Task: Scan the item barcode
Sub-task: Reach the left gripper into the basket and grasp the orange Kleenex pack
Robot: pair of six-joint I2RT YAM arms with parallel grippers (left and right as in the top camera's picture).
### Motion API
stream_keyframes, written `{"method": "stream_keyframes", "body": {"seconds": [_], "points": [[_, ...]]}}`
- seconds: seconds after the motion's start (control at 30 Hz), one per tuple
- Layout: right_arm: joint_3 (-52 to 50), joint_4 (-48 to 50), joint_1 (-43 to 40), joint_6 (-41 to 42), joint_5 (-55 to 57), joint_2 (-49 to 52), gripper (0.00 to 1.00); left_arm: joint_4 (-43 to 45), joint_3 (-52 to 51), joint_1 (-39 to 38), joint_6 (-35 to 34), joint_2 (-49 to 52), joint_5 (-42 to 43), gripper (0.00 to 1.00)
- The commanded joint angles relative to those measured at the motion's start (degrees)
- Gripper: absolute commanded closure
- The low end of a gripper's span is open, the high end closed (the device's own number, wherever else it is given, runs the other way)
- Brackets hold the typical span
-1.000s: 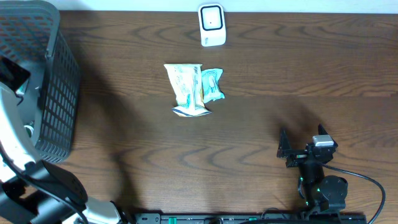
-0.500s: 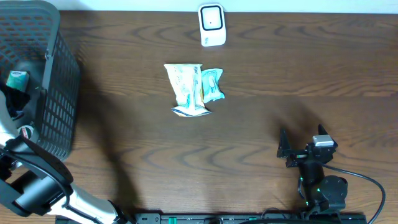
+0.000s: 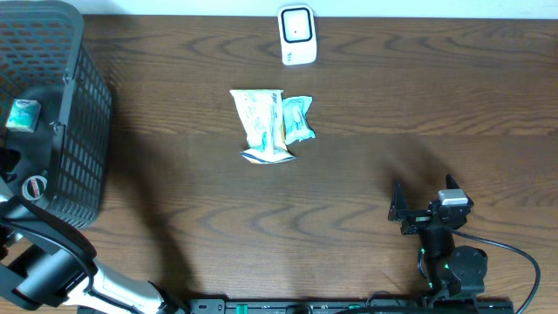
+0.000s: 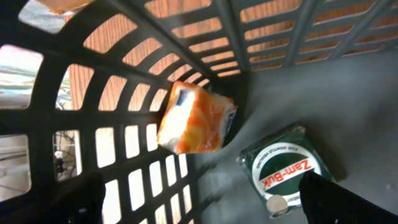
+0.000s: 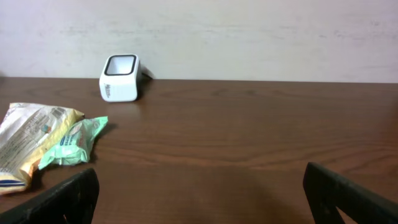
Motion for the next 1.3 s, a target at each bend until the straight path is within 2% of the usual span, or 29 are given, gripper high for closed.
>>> {"method": "stream_keyframes", "body": {"seconds": [0.0, 0.37, 0.6, 0.97, 1.1, 1.27], "points": [[-0.2, -0.2, 0.2, 0.8, 0.2, -0.4, 0.01, 0.9, -0.3, 0.2, 1.9, 1.7, -1.6, 0.02], [-0.2, -0.2, 0.2, 0.8, 0.2, -0.4, 0.01, 3.1, -0.3, 0.6, 3.2, 8.1, -1.7, 0.02], [-0.2, -0.2, 0.2, 0.8, 0.2, -0.4, 0.01, 4.3, -0.3, 1.3, 3.1, 8.4, -7.3, 0.03], [-0.2, -0.2, 0.2, 0.8, 0.2, -0.4, 0.01, 5.2, -0.3, 2.0, 3.2, 9.3, -6.3, 0.04], [-0.2, -0.2, 0.2, 0.8, 0.2, -0.4, 0.01, 7.0, -0.3, 2.0, 7.4, 9.9, -1.9, 0.04], [-0.2, -0.2, 0.2, 0.8, 0.2, -0.4, 0.01, 7.4, -0.3, 2.2, 7.5, 10.8, -2.0, 0.07]]}}
